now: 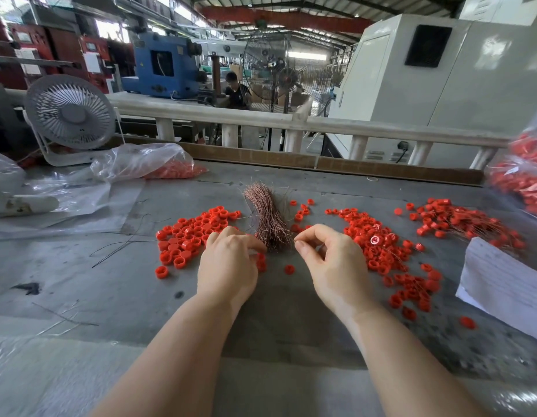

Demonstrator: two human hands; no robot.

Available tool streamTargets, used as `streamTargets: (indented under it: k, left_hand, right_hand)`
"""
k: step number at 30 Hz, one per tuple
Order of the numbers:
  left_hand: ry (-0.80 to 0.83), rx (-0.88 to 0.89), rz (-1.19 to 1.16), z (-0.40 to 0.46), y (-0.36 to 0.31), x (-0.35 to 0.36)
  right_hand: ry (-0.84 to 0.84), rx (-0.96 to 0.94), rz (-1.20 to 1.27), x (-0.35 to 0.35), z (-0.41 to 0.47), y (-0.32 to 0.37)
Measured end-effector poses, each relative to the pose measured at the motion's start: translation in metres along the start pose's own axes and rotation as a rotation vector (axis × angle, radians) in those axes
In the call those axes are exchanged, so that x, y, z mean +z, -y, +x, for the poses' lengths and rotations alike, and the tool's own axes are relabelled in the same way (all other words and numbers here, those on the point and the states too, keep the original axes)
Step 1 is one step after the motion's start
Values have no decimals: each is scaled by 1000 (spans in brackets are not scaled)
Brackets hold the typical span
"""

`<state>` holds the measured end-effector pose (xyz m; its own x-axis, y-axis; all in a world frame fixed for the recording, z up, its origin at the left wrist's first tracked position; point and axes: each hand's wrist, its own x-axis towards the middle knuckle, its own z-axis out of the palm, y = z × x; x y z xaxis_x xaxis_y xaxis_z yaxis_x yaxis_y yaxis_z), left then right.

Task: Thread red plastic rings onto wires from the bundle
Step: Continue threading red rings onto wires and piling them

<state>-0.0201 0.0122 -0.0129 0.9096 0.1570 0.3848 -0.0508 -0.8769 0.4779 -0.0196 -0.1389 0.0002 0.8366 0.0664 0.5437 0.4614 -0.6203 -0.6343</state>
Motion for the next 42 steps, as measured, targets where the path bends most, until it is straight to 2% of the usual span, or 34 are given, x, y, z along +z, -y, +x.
streamTargets:
  k: [3,8,10,13,16,23,42]
  left_hand:
    - [47,8,47,0,0,0]
    - [32,15,82,-1,0,1]
    - [-12,40,20,0,-3,0]
    - [-71,49,-326,-1,-12,-4]
    - [13,13,-707,-3,-21,-7]
    - [49,-1,-1070,-6,-27,-10]
    - [-28,21,-1147,-4,-25,-12]
  right_hand:
    - [0,-2,7,0,-1,0]
    - [-7,-3,10,0,-1,-1]
    - [-19,-2,20,-1,-1,-1]
    - [-39,-3,36,-1,0,-1]
    - [-61,-22,46,-1,1,-1]
    - [-76,-71,79,0,1,-1]
    - [-110,-142,191,2,2,0]
